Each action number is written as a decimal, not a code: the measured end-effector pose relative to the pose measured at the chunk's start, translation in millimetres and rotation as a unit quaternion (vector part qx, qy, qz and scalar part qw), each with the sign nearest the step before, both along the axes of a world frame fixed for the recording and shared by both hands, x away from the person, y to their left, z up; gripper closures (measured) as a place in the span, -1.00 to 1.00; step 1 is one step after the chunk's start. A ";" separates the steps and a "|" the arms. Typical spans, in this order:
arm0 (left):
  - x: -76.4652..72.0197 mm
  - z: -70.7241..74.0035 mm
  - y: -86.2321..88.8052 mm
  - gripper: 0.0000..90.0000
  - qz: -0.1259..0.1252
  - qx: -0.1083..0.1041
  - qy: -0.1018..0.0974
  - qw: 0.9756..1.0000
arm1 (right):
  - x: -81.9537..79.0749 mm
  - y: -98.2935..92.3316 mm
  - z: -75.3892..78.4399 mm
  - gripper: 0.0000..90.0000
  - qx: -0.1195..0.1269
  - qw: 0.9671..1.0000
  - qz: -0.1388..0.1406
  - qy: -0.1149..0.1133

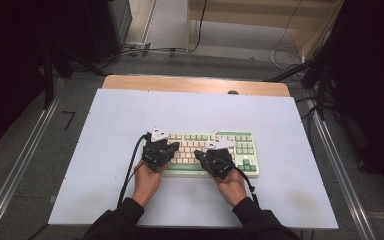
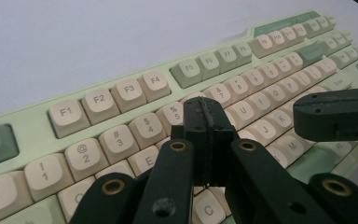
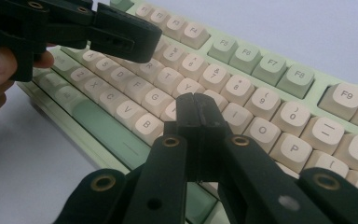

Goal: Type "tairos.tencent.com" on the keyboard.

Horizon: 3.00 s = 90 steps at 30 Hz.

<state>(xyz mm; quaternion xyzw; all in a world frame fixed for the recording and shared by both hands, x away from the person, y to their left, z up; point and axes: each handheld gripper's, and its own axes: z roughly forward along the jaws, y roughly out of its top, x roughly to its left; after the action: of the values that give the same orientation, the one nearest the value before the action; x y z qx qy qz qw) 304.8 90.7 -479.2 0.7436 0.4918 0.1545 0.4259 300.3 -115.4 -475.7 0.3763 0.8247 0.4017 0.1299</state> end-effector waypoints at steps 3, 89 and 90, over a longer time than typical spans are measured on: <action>1.4 -0.9 -2.8 1.00 -0.003 0.002 0.001 1.000 | 0.3 -0.8 0.2 0.94 0.000 1.000 -0.002 -0.001; -10.0 9.9 5.8 1.00 -0.013 -0.001 -0.010 1.000 | -3.2 -26.4 1.8 0.94 -0.009 1.000 -0.024 -0.001; -10.4 10.0 6.4 1.00 -0.012 -0.001 -0.009 1.000 | -3.4 -27.0 1.3 0.94 -0.010 1.000 -0.025 0.000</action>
<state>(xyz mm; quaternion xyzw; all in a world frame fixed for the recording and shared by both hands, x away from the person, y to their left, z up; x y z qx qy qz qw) 294.3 97.2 -469.1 0.7474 0.4789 0.1556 0.4333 297.0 -142.4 -474.4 0.3954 0.8188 0.3905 0.1439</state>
